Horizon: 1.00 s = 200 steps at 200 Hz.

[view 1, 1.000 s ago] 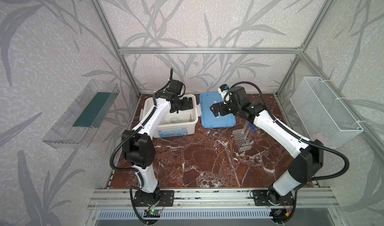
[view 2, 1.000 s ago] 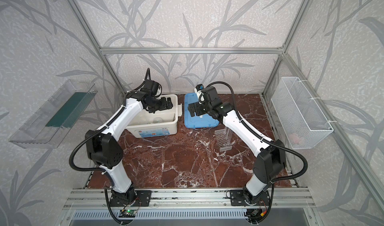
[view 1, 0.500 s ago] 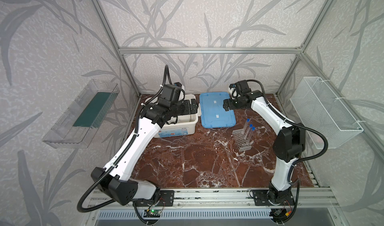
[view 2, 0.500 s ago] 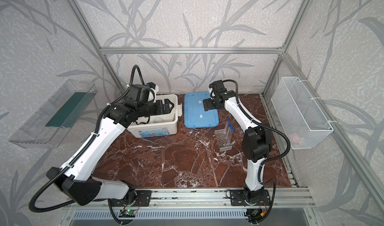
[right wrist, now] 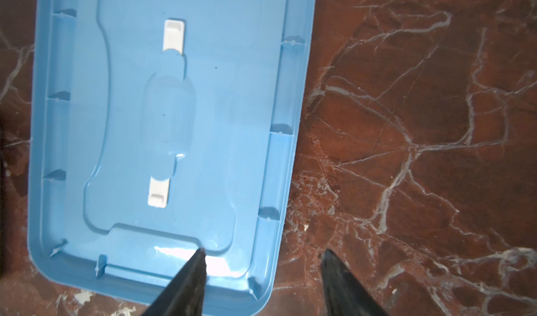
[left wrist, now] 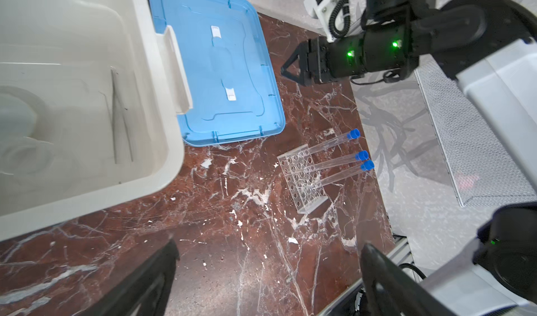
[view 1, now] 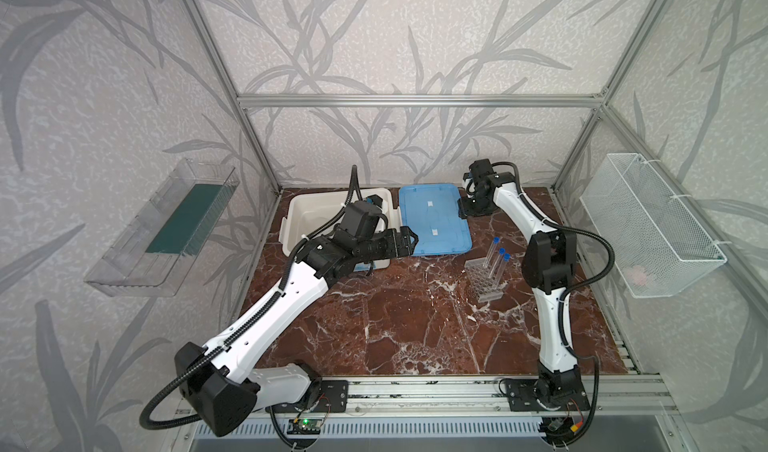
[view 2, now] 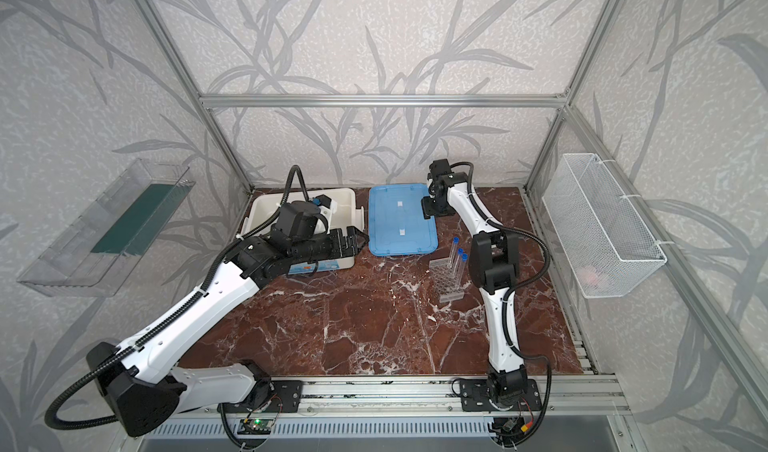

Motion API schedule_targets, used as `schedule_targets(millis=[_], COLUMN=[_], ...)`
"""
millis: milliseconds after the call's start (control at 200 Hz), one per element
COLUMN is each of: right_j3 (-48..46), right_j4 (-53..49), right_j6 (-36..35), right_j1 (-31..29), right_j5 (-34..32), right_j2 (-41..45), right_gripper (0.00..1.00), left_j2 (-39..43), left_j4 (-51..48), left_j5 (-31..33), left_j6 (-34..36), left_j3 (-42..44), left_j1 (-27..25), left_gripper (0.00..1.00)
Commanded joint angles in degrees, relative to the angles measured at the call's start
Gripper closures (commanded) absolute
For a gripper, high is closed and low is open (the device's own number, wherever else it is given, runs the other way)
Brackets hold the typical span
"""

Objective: Organize the chemistry lab equipment
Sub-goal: 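Withdraw the left gripper from the tub while the right gripper reaches the blue lid's edge, then grip the blue lid's edge with the right gripper while the left gripper approaches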

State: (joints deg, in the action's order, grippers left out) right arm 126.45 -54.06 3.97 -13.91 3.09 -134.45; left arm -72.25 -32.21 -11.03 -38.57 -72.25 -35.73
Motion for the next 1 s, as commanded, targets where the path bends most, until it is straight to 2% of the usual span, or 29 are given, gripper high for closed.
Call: schedule_targets(millis=[0, 200, 530, 830, 995], right_j3=[4.1, 7.0, 7.0, 8.1, 2.0], right_j4=[-6.0, -6.9, -7.2, -8.7, -4.8], right_j6=[-1.3, -1.9, -3.0, -2.5, -1.5], right_j1=[0.6, 0.6, 0.7, 0.7, 0.9], right_j5=[1.0, 1.7, -0.2, 0.7, 1.2], right_j2=[-3.5, -7.7, -11.2, -12.3, -8.5], right_gripper=[0.50, 0.59, 0.71, 0.73, 0.73], left_j2=[-1.3, -4.7, -7.0, -6.2, -5.1], left_j4=[5.1, 7.4, 10.4, 11.2, 11.0], left_j5=[-0.4, 1.0, 1.2, 1.9, 2.7], left_j6=[-3.1, -4.2, -5.8, -6.4, -6.5], left_j3=[0.8, 1.6, 3.0, 4.6, 5.6], left_j1=[-1.8, -5.3, -6.7, -6.9, -6.9], left_gripper=[0.01, 0.01, 0.01, 0.02, 0.02])
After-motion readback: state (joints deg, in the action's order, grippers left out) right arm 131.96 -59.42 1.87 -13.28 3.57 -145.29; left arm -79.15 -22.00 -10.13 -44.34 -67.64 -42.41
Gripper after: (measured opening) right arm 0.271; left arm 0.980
